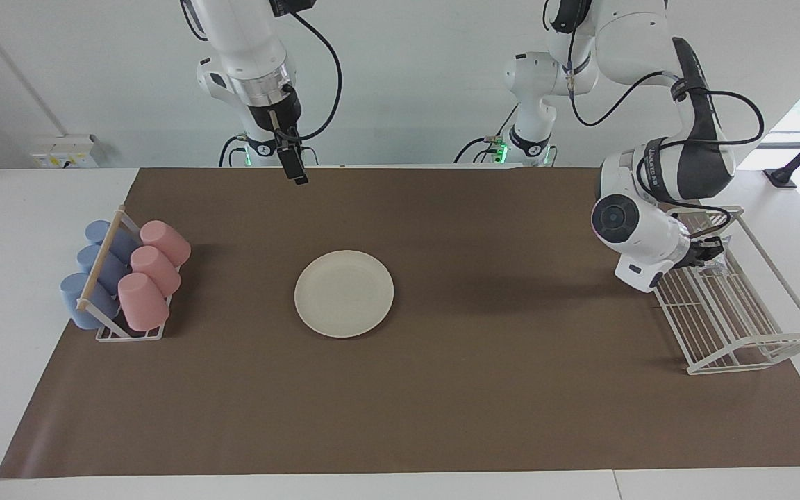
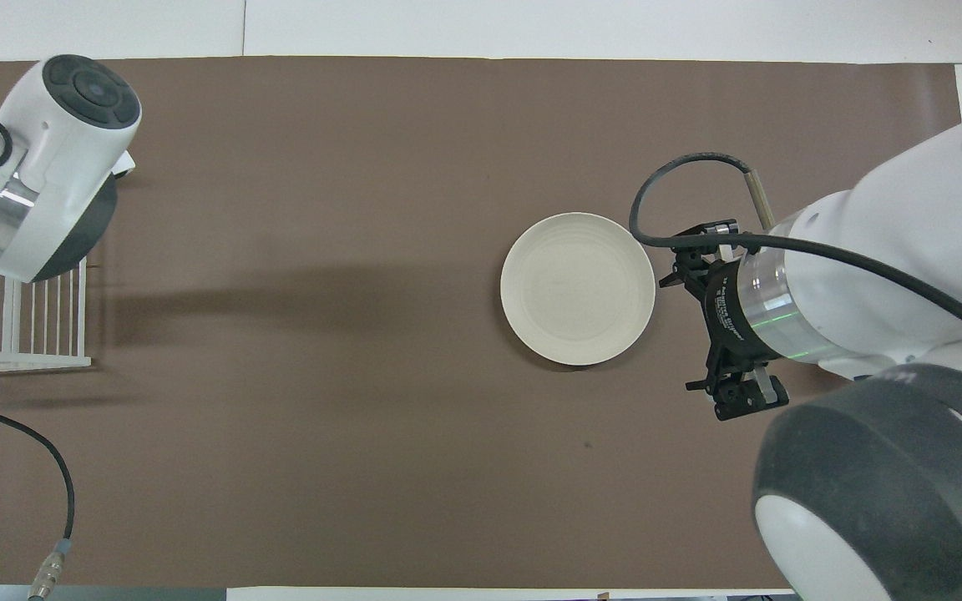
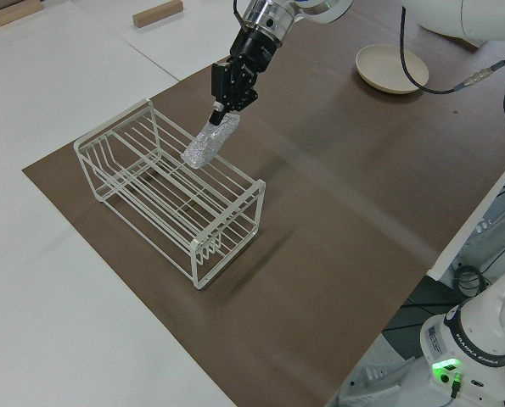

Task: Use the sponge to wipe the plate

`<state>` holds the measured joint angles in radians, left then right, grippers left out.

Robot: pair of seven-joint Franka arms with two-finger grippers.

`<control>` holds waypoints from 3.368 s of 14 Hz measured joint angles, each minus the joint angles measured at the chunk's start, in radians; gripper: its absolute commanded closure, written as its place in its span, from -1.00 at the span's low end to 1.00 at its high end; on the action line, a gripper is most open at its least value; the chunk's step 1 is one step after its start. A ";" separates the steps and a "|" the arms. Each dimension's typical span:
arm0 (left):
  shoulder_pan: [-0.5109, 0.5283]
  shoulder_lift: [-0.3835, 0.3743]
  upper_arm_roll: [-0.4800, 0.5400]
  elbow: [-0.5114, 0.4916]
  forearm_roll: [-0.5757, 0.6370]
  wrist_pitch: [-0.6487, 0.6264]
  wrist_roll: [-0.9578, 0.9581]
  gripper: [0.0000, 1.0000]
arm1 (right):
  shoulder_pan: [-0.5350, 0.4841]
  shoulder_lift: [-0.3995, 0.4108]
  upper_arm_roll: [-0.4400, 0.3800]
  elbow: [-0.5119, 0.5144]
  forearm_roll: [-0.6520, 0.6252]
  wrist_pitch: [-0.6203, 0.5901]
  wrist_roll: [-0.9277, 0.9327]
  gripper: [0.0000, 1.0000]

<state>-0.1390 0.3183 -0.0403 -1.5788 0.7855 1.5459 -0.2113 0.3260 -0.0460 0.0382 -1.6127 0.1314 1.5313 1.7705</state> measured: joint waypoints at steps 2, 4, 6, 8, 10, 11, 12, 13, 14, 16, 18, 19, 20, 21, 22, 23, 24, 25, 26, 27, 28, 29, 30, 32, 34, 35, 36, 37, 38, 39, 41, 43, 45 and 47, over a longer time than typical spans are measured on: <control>0.000 -0.017 0.001 0.100 -0.150 -0.096 0.010 1.00 | 0.010 0.064 0.002 0.106 0.000 -0.080 0.029 -1.00; 0.000 -0.026 0.002 0.183 -0.310 -0.183 0.011 1.00 | 0.054 0.169 0.001 0.259 -0.012 -0.149 0.082 -1.00; 0.002 -0.028 0.015 0.238 -0.510 -0.238 -0.024 1.00 | 0.108 0.251 0.002 0.358 -0.019 -0.166 0.166 -1.00; 0.022 -0.043 0.030 0.263 -0.744 -0.246 -0.142 1.00 | 0.156 0.290 0.002 0.396 -0.019 -0.167 0.235 -1.00; 0.064 -0.075 0.033 0.265 -0.974 -0.245 -0.229 1.00 | 0.180 0.294 0.003 0.409 -0.019 -0.167 0.264 -1.00; 0.090 -0.085 0.033 0.262 -1.082 -0.243 -0.253 1.00 | 0.183 0.293 0.003 0.412 -0.019 -0.167 0.267 -1.00; 0.121 -0.096 0.034 0.243 -1.196 -0.231 -0.264 1.00 | 0.183 0.291 0.003 0.412 -0.019 -0.166 0.267 -1.00; 0.150 -0.117 0.035 0.189 -1.307 -0.194 -0.266 1.00 | 0.185 0.290 0.003 0.408 -0.019 -0.165 0.267 -1.00; 0.168 -0.146 0.036 0.108 -1.401 -0.141 -0.262 1.00 | 0.193 0.289 0.004 0.403 -0.019 -0.159 0.267 -1.00; 0.175 -0.227 0.035 -0.093 -1.573 -0.035 -0.209 1.00 | 0.213 0.281 0.004 0.380 -0.019 -0.120 0.267 -1.00; 0.174 -0.320 0.030 -0.286 -1.719 0.035 -0.144 1.00 | 0.223 0.251 0.004 0.321 -0.019 -0.057 0.267 -1.00; 0.174 -0.360 0.030 -0.364 -1.786 0.059 -0.107 1.00 | 0.231 0.229 0.004 0.278 -0.019 -0.029 0.267 -1.00; 0.174 -0.390 0.029 -0.428 -1.844 0.071 -0.071 1.00 | 0.236 0.204 0.005 0.225 -0.019 0.008 0.268 -1.00; 0.173 -0.409 0.028 -0.476 -1.899 0.076 -0.034 1.00 | 0.239 0.178 0.005 0.163 -0.019 0.073 0.268 -1.00; 0.172 -0.418 0.027 -0.518 -1.959 0.078 0.010 1.00 | 0.239 0.149 0.005 0.087 -0.019 0.153 0.268 -1.00; 0.166 -0.420 0.023 -0.553 -2.014 0.079 0.052 1.00 | 0.243 0.123 0.005 0.015 -0.019 0.227 0.268 -1.00; 0.148 -0.420 0.021 -0.583 -2.064 0.087 0.091 1.00 | 0.250 0.105 0.006 -0.035 -0.019 0.271 0.268 -1.00; 0.126 -0.420 0.019 -0.611 -2.112 0.100 0.133 1.00 | 0.257 0.094 0.006 -0.061 -0.018 0.290 0.268 -1.00; 0.108 -0.420 0.017 -0.642 -2.152 0.109 0.187 1.00 | 0.259 0.088 0.006 -0.073 -0.017 0.296 0.268 -1.00; 0.093 -0.420 0.017 -0.670 -2.180 0.110 0.242 1.00 | 0.261 0.083 0.006 -0.077 -0.015 0.296 0.274 -1.00; 0.077 -0.420 0.016 -0.692 -2.202 0.110 0.286 1.00 | 0.264 0.079 0.007 -0.078 -0.002 0.298 0.299 -1.00; 0.063 -0.419 0.015 -0.708 -2.231 0.109 0.324 1.00 | 0.271 0.077 0.007 -0.078 0.027 0.306 0.323 -1.00; 0.053 -0.417 0.014 -0.719 -2.255 0.108 0.351 1.00 | 0.279 0.076 0.007 -0.080 0.055 0.326 0.336 -1.00; 0.036 -0.409 0.014 -0.732 -2.282 0.107 0.374 1.00 | 0.298 0.078 0.007 -0.095 0.073 0.371 0.348 -1.00; 0.029 -0.409 0.013 -0.743 -2.297 0.106 0.384 1.00 | 0.313 0.082 0.008 -0.111 0.078 0.408 0.356 -1.00; 0.029 -0.409 0.014 -0.746 -2.299 0.106 0.386 1.00 | 0.318 0.084 0.008 -0.118 0.079 0.434 0.364 -1.00; 0.029 -0.409 0.014 -0.746 -2.300 0.106 0.387 1.00 | 0.325 0.088 0.008 -0.126 0.081 0.466 0.375 -1.00; 0.029 -0.409 0.014 -0.746 -2.301 0.106 0.388 1.00 | 0.333 0.093 0.008 -0.134 0.090 0.502 0.387 -1.00; 0.029 -0.409 0.015 -0.746 -2.301 0.106 0.388 1.00 | 0.341 0.097 0.008 -0.145 0.108 0.536 0.395 -1.00; 0.029 -0.409 0.015 -0.746 -2.302 0.106 0.388 1.00 | 0.348 0.100 0.008 -0.158 0.128 0.568 0.400 -1.00; 0.029 -0.409 0.016 -0.746 -2.302 0.106 0.388 1.00 | 0.353 0.104 0.008 -0.180 0.147 0.619 0.401 -1.00; 0.029 -0.409 0.016 -0.746 -2.302 0.106 0.388 1.00 | 0.360 0.107 0.008 -0.201 0.151 0.643 0.401 -1.00; 0.029 -0.409 0.017 -0.746 -2.302 0.106 0.388 1.00 | 0.364 0.107 0.008 -0.213 0.152 0.659 0.401 -0.42; 0.029 -0.409 0.019 -0.746 -2.302 0.104 0.388 1.00 | 0.364 0.107 0.008 -0.215 0.153 0.671 0.403 0.53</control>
<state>-0.1103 -0.0905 -0.0215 -2.3250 -1.5170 1.6498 0.1766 0.6900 0.0610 0.0465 -1.8281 0.2844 2.2025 2.1731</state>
